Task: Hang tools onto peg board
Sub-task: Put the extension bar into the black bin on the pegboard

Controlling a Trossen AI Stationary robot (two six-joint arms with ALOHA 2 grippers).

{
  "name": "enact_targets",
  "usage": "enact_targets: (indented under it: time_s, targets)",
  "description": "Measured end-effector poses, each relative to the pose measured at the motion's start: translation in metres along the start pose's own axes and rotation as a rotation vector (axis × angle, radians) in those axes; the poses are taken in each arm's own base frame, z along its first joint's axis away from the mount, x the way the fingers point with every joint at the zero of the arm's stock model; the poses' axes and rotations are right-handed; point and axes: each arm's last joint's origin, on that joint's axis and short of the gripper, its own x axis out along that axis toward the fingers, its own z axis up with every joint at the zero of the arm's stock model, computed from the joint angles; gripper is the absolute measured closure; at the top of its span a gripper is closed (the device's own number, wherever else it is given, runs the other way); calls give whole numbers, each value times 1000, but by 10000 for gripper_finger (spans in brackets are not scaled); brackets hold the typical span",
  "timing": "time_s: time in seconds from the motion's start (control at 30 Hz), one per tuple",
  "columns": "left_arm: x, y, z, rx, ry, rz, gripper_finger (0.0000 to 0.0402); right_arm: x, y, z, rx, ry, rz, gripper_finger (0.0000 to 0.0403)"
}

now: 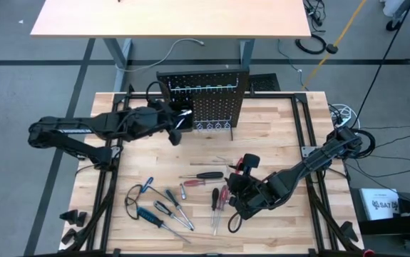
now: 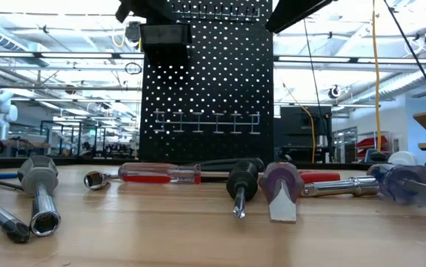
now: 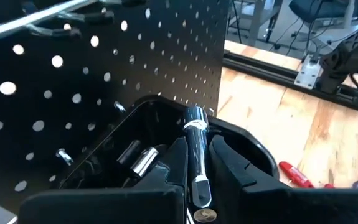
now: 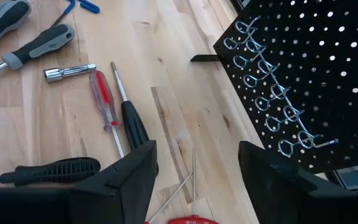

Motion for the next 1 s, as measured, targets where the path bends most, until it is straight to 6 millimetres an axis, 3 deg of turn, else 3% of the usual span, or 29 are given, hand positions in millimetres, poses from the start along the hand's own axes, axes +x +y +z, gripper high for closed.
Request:
enact_targets:
  time_s: [0.17, 0.33, 0.47, 0.83, 1.0]
  targets:
    - [1, 0, 0, -1, -1, 9, 355, 0, 0, 0, -1, 0, 0, 186]
    - [0, 1, 0, -2, -10, 42, 281, 0, 0, 0, -3, 0, 0, 186]
    - [0, 1, 0, -2, -10, 45, 245, 0, 0, 0, -3, 0, 0, 186]
    - [-21, 8, 7, -25, -63, 8, 234, 0, 1, -1, -4, 21, 32, 186]
    - [-38, -2, 6, 19, -84, -77, 234, 0, 2, -1, -4, 32, 50, 186]
